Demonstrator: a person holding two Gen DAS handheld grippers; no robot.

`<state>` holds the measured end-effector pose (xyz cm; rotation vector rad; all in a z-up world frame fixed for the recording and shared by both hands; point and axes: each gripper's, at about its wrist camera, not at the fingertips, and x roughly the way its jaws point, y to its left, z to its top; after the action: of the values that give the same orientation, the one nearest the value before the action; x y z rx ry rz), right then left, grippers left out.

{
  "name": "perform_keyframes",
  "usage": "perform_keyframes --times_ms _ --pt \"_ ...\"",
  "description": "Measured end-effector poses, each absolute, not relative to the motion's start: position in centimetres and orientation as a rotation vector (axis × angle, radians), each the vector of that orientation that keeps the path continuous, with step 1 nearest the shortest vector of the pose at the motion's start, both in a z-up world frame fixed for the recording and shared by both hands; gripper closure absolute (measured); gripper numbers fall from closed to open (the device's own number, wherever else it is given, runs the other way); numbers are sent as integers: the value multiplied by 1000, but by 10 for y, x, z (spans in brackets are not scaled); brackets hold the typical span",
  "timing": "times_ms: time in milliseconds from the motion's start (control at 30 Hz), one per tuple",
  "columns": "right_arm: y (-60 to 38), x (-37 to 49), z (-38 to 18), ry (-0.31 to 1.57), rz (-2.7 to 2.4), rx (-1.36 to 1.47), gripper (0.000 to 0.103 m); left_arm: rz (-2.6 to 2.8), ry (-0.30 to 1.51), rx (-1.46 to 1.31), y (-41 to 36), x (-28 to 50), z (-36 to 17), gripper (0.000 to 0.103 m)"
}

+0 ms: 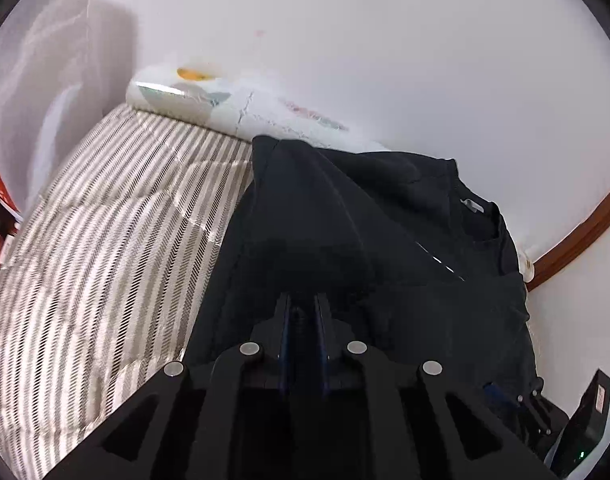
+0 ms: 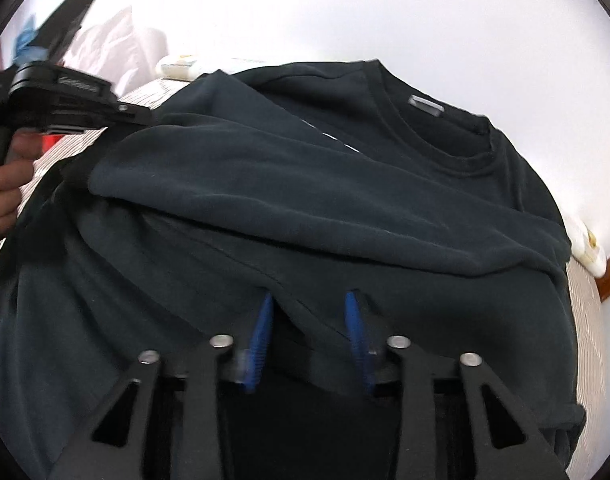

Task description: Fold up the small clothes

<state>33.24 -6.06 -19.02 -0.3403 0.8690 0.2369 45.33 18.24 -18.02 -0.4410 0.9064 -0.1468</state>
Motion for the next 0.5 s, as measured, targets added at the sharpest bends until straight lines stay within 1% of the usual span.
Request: perform_keyframes --times_ms 33,67,100,133,267,333,400,500 --pt "-57 331 -191 862 241 -359 88 -151 908 -450 182 455 -182 92" --pt "-52 330 -192 847 230 -391 94 -159 910 -460 183 456 -185 93" --pt "-49 330 -192 836 223 -412 96 -161 907 -464 183 457 -185 97" --pt "-47 329 -191 824 222 -431 98 -158 892 -467 184 456 -185 97" --pt "-53 304 -174 751 273 -441 99 -132 818 -467 195 454 -173 98" --pt "-52 297 -172 735 288 -462 99 -124 813 -446 195 457 -171 98" --pt "-49 298 -179 752 285 -472 99 -107 838 -409 191 461 -173 97" --pt "-45 303 -189 793 275 -483 95 -89 879 -370 185 461 -179 97"
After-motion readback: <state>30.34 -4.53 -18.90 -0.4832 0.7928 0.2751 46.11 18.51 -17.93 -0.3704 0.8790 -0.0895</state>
